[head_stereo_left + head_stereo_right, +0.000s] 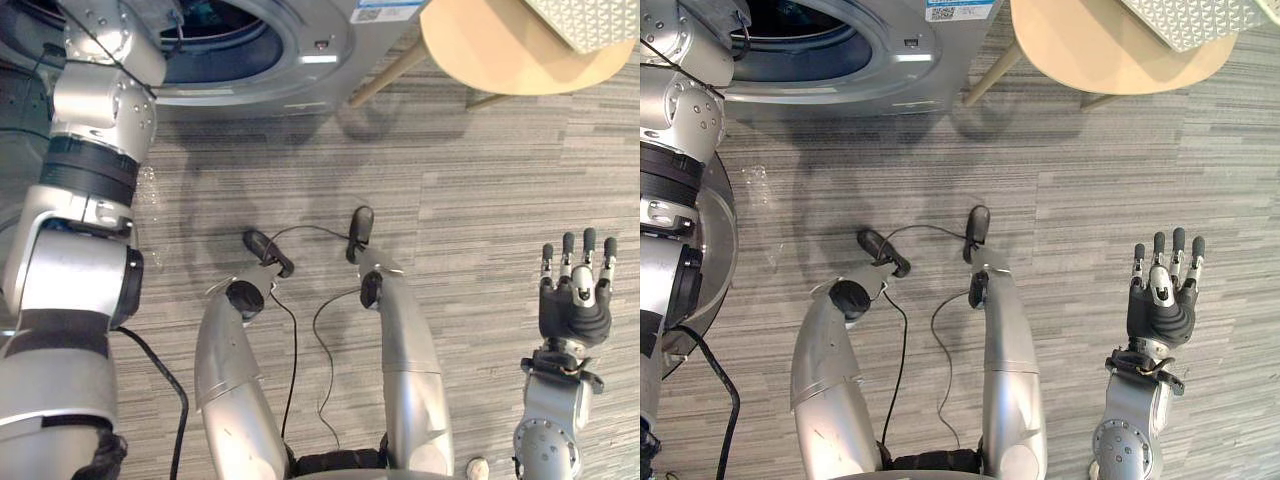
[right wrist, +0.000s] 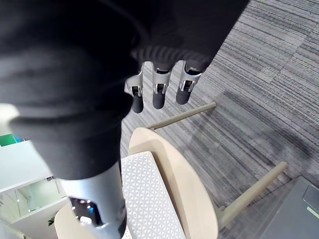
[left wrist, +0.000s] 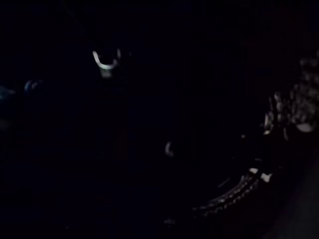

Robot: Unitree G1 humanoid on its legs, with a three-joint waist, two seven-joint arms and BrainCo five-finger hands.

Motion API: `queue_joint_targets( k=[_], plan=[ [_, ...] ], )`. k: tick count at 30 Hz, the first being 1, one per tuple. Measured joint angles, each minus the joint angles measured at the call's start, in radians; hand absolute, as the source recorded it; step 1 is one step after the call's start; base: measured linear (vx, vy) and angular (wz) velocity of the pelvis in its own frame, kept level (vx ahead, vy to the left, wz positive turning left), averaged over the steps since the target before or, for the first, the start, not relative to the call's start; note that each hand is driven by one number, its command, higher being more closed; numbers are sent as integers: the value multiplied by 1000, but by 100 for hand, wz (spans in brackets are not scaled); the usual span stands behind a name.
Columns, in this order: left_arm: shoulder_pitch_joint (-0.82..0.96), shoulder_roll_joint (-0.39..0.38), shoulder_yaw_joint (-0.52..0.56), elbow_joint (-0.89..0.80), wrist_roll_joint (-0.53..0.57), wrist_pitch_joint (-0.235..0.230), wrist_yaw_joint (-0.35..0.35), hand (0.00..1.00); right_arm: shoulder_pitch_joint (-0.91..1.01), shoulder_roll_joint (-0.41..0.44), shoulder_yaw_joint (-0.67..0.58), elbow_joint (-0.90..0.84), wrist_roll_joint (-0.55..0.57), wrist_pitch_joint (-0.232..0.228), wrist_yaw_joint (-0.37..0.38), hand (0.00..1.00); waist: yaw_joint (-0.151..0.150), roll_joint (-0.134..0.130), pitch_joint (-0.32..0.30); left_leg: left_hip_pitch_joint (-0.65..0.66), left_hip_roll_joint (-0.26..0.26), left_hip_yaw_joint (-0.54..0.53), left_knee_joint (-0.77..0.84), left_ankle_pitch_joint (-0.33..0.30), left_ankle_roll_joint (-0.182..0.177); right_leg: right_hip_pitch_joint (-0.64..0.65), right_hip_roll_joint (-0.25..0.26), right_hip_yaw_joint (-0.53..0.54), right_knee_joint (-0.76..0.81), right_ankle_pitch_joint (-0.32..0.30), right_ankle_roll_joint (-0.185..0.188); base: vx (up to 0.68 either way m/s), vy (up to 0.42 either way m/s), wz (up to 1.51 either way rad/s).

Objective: Pick up the laundry basket with both hands and put the clothes into the washing machine.

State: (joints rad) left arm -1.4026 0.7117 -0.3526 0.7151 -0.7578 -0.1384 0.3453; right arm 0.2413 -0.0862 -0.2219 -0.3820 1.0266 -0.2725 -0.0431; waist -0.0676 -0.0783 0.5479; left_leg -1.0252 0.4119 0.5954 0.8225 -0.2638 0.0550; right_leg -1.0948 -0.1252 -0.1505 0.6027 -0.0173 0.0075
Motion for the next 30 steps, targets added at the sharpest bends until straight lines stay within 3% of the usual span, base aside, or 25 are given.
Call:
queue_joint_targets(
  k=[4, 12, 14, 17, 20, 22, 25, 28, 30],
  plan=[
    [2, -2, 1, 0, 1, -1, -22, 0, 2, 0, -6, 0, 0, 0, 1, 0, 3, 7, 0, -2, 0, -3, 2, 1, 2, 0, -1, -3, 4, 2, 0, -39, 16, 1],
    [60, -2, 42, -22, 5, 13, -152, 0, 2, -2, -7, -1, 3, 12, 11, 0, -1, 35, 0, -4, -14, -34, 14, 10, 15, -1, -20, -16, 65, 1, 3, -25, -3, 11],
    [170, 7, 82, -126, 16, 28, -193, 0, 2, 0, -3, -1, 4, 18, 24, 0, 2, 43, 0, 11, -23, -39, 16, 12, 19, 0, -34, -17, 103, -5, 4, 0, -34, 18],
    [407, 11, 121, -318, 34, 30, -218, 0, 2, 2, 5, -20, 6, 19, 24, 0, 4, 95, 0, 41, -30, -63, 15, 21, 32, 39, -47, -39, 127, -40, -4, 36, -49, 25],
    [663, -13, 125, -469, 16, 18, -274, 0, 3, 2, 6, -23, 13, 19, 23, 0, 23, 110, -1, 95, -41, -67, -12, 27, 22, 84, -50, -42, 128, -65, -8, 36, -81, 16],
    [837, -79, 158, -494, -42, 16, -299, 0, 2, -1, 11, -25, 16, 16, 17, 0, 32, 110, -1, 135, -57, -67, -65, 44, -6, 126, -50, -52, 95, -72, -9, 12, -101, 22],
    [993, -181, 261, -476, -88, 19, -296, 0, 1, -1, 13, -26, 15, 12, -10, 0, 34, 110, -1, 177, -70, -67, -117, 64, -18, 170, -49, -67, 58, -73, -10, 13, -84, 12],
    [1116, -266, 344, -476, -98, 16, -293, 0, 1, -1, 12, -26, 14, 6, -21, 0, 41, 112, -2, 233, -83, -67, -149, 79, -9, 223, -50, -70, 43, -73, -10, 26, -51, 9],
    [1224, -368, 384, -507, -95, 7, -294, 0, 1, 0, 12, -26, 12, 2, -22, 0, 51, 118, -6, 304, -99, -67, -183, 88, -14, 291, -53, -73, 25, -76, -12, 66, -42, 18]
  ],
)
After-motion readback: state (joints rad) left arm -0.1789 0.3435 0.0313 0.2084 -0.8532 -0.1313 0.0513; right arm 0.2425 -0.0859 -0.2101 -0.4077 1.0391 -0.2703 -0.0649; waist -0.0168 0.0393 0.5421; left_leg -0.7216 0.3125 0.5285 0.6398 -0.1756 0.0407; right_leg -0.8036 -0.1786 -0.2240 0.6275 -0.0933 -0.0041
